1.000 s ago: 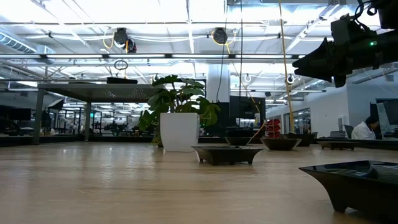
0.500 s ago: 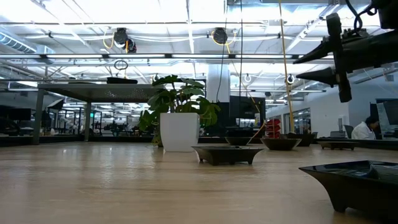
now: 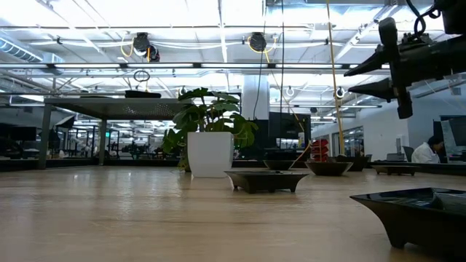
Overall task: Pick & Place Mini shaped plates
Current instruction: Stack the leaf shaped plate on top of the leaf shaped plate on the shelf
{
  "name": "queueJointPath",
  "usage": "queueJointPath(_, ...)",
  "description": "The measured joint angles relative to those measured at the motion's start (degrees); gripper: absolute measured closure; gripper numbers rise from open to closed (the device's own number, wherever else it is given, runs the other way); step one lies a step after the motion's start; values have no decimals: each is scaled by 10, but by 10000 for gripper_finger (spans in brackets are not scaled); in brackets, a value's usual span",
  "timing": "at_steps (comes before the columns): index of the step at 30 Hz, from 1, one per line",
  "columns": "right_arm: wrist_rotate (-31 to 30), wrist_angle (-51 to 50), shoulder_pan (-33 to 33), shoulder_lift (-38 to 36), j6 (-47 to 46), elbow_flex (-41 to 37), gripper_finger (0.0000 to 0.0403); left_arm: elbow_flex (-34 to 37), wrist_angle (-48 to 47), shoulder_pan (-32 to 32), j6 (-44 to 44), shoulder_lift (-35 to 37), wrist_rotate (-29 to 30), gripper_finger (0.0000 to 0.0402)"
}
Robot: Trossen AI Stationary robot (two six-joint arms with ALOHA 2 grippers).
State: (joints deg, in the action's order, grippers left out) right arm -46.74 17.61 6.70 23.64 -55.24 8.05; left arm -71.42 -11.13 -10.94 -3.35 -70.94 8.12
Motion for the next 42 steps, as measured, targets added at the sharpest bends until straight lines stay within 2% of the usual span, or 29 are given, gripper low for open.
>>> queueJointPath(3,-2,40,-13,0,11,0,259,0,11,0,28,0,0,279)
queueJointPath(7,-24,118,-39,1,110,0,257,0,20,0,52,0,10,279)
queueJointPath(11,41,211,-55,1,228,0,258,0,21,0,51,0,14,279)
queueJointPath(13,49,230,-56,1,276,3,258,0,21,0,50,0,14,279)
queueJointPath(18,40,146,-56,10,349,57,255,0,20,0,50,0,14,279)
queueJointPath(22,15,-8,-56,46,372,135,253,0,24,0,50,0,14,279)
queueJointPath(26,18,-158,-56,104,372,218,252,0,25,0,50,0,15,279)
queueJointPath(28,25,-224,-55,141,363,250,252,0,25,0,50,0,15,279)
queueJointPath(31,71,-303,-55,204,324,289,252,0,25,0,47,0,15,279)
queueJointPath(35,116,-385,-57,291,163,318,252,0,25,0,44,0,15,279)
queueJointPath(39,220,-438,-75,364,13,323,252,0,24,0,43,0,15,279)
queueJointPath(42,296,-472,-90,411,-52,323,252,0,24,0,43,0,15,279)
